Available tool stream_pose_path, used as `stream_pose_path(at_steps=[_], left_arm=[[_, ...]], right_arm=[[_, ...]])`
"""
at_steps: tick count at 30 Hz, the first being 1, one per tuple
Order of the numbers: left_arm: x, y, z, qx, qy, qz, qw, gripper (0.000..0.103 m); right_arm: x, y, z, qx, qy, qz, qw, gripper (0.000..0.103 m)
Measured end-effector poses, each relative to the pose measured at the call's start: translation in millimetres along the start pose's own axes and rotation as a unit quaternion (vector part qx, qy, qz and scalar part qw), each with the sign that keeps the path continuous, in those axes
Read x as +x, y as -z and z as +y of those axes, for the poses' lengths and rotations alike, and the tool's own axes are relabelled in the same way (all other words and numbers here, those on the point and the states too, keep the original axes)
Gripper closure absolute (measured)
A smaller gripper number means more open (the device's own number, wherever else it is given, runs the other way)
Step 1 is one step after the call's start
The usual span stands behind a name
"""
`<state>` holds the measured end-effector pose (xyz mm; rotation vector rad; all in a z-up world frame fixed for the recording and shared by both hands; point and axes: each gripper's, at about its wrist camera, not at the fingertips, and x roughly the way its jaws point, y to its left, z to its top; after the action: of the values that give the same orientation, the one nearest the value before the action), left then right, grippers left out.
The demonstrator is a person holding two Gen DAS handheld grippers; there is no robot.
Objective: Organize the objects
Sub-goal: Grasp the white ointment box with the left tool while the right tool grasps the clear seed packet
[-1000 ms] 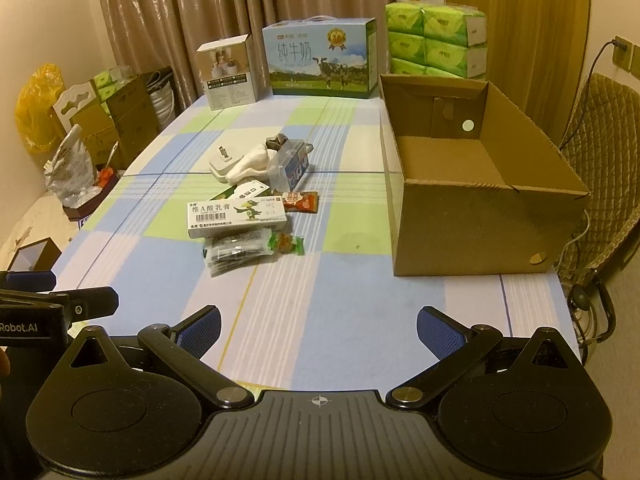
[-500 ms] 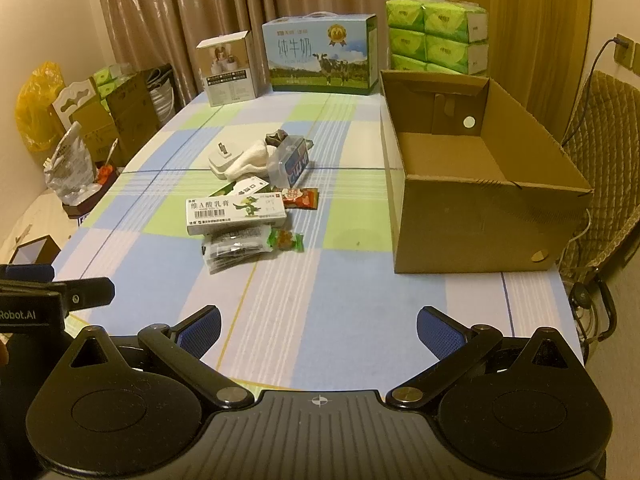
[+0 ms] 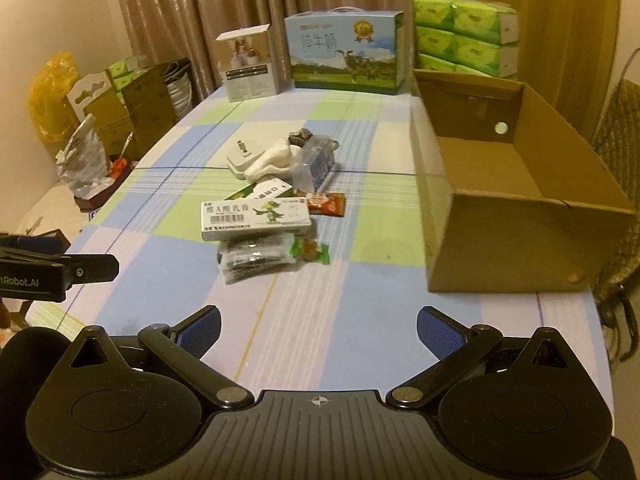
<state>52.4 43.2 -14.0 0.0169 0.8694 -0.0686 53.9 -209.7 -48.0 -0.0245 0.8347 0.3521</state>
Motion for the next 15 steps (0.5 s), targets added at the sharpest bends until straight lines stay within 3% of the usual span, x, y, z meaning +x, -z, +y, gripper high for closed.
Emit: stream_pose_path(at_steps=[4,12,15], left_arm=[[17.9,-11.9,14.7,-0.002,0.000,0.008,1.0000,0.001],[61.4,-37.4,26.0,0.052,0.017,0.014,0.9984,0.002],[81.6,-45.8,21.3,0.091,0.044,0.019,0.9947,0.014]], right_arm=[[20.0,-8.1,3.6,-0.004,-0.016,-0.004,1.000,0.002],[72.4,-20.8,11.7,-0.028,-0.038,0.014,0.999,0.002],[87.0,-21.6,12.6,-0.030,-0.033,0.025,0.999,0.002]])
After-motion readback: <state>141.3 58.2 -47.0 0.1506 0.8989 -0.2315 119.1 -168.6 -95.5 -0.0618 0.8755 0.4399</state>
